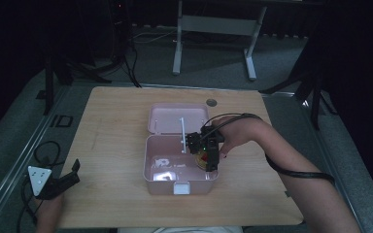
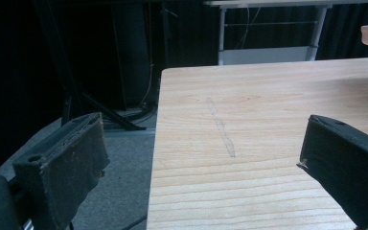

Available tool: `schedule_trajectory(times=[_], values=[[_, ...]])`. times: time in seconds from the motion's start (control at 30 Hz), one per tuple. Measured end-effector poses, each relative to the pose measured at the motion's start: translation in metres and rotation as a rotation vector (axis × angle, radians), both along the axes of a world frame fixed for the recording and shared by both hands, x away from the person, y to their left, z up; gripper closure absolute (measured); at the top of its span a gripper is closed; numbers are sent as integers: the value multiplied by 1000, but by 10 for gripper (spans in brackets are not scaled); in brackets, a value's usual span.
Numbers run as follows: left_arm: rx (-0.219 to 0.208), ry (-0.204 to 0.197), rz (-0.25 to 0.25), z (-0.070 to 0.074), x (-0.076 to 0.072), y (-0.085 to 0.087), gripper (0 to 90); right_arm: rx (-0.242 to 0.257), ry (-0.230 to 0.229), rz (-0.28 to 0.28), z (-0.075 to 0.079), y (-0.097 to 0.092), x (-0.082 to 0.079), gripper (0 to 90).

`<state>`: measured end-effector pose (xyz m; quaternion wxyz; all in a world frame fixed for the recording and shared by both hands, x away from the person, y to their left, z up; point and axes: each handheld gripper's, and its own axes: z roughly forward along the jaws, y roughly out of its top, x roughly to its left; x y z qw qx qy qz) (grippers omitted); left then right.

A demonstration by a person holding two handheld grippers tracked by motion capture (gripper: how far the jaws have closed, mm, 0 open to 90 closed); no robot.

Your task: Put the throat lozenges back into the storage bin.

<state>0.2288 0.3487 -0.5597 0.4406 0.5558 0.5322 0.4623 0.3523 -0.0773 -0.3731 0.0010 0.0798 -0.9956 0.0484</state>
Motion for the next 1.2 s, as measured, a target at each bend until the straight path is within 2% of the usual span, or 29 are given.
schedule_trajectory(times=[0.23,0.63,0.87,1.0,1.2], values=[[-1,-1,-1,0,0,0,28,7,11,11,-20,6,5,200],[-1,1,-2,0,0,0,28,-22,48,7,-56,7,11,200],[-1,1,-3,0,0,0,27,-24,61,31,-69,8,12,200],[0,1,-3,0,0,0,27,-46,58,50,-80,9,13,200],[-1,2,-4,0,0,0,28,-59,87,64,-91,11,16,200]])
